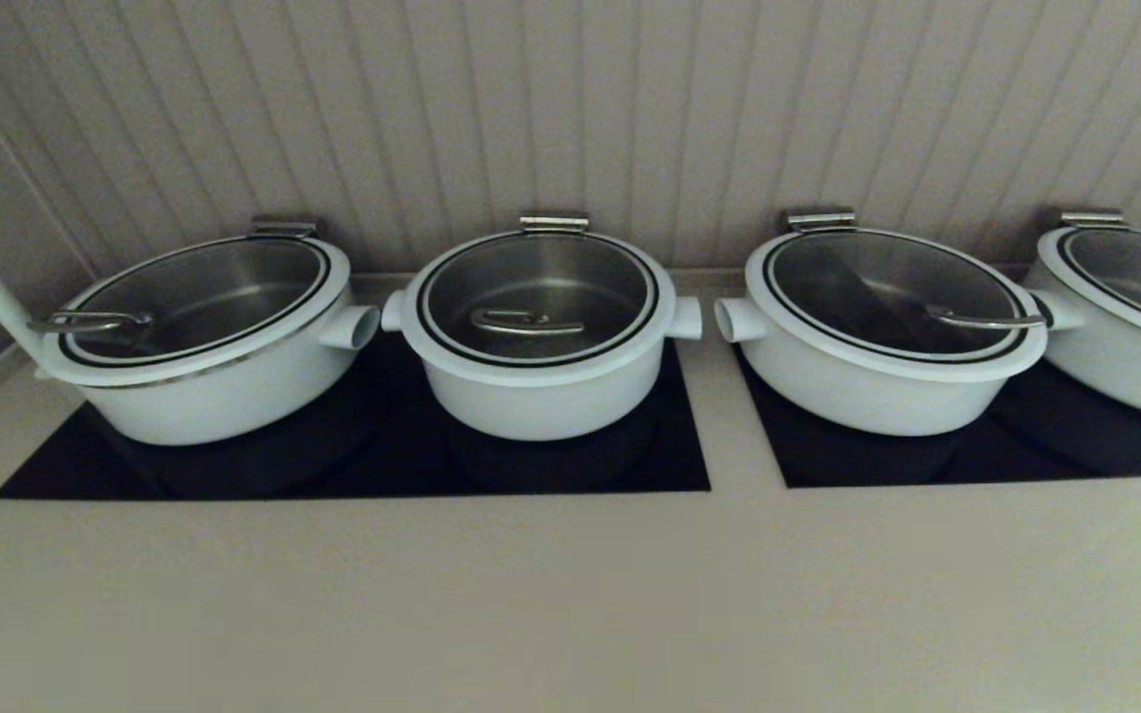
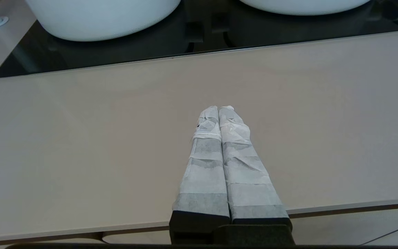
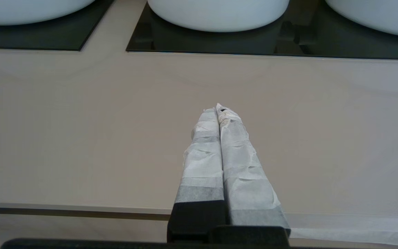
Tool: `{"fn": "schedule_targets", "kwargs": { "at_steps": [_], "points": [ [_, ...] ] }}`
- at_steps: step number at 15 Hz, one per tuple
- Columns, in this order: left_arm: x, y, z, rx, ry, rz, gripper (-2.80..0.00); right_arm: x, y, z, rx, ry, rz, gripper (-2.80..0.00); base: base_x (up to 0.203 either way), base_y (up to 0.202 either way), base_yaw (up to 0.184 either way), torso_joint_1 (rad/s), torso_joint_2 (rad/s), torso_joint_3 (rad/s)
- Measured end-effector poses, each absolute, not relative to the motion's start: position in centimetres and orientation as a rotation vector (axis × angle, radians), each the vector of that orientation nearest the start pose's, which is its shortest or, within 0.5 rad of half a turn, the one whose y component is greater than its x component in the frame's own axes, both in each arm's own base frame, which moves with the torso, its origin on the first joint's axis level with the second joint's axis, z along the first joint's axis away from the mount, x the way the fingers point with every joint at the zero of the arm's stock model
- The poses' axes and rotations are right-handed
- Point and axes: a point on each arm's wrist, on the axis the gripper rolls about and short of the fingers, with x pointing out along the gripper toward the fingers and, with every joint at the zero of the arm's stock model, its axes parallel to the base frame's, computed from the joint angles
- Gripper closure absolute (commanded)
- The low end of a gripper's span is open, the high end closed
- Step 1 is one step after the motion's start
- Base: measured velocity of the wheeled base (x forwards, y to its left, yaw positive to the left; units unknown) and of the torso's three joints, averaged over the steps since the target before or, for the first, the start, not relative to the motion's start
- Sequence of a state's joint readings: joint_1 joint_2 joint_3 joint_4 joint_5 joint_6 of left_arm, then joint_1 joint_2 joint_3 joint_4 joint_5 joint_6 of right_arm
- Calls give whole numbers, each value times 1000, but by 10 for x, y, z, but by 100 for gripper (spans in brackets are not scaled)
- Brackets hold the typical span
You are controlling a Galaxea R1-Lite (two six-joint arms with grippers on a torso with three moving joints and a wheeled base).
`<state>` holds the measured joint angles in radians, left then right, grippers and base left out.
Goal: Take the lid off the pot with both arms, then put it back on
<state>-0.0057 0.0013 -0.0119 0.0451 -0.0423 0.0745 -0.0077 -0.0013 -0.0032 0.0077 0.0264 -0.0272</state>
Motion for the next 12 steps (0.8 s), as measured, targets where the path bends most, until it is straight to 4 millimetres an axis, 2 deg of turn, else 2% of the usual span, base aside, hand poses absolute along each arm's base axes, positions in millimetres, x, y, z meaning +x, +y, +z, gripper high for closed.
{"fn": "schedule_targets", "kwargs": {
  "at_steps": [12],
  "points": [
    [-24,-1,74,74,32,-49,0,-23,1,76,-26,3,12,0,0,0,0,0,0,0]
  ]
}}
